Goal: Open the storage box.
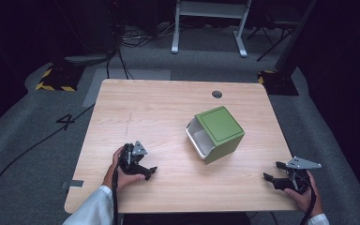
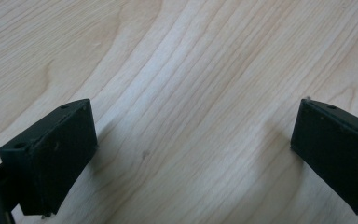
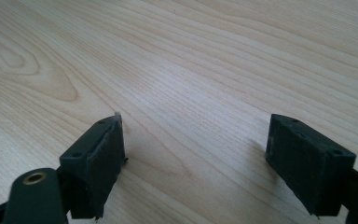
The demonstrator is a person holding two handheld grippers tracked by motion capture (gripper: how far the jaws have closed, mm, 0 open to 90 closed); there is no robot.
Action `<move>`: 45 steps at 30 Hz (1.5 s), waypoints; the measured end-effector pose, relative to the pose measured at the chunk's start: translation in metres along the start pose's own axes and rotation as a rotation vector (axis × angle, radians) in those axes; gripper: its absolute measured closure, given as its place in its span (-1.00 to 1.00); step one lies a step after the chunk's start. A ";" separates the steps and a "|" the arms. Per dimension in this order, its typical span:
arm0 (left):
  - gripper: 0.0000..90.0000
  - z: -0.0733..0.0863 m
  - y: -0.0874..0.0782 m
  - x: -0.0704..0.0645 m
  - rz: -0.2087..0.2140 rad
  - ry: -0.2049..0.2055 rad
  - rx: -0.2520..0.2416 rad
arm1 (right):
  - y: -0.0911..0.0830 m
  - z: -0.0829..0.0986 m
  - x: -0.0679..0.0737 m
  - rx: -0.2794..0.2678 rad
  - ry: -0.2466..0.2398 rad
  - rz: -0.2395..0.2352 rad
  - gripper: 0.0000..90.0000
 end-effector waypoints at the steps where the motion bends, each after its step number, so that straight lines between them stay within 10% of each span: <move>1: -0.96 -0.004 0.001 -0.003 0.016 0.021 -0.003 | 0.000 0.000 0.000 0.000 0.000 0.000 -0.57; 3: -0.51 -0.014 0.003 -0.011 0.063 0.063 -0.020 | 0.000 0.000 0.000 0.000 0.000 0.000 -0.57; 33: -0.64 -0.117 0.015 -0.094 0.262 0.315 -0.183 | 0.000 0.000 0.000 0.000 0.000 0.000 -0.57; 45: -0.64 -0.140 0.030 -0.104 0.286 0.374 -0.120 | 0.000 0.000 0.000 0.000 0.000 0.000 -0.57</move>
Point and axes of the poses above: each handheld gripper's, and its own axes: y roughly forward along the jaws, z roughly out of its underside, x roughly to its left, the point moved 3 cm from there along y, roughly forward along the jaws, and after that the axes turned 5 degrees about x, right-handed, at the moved point
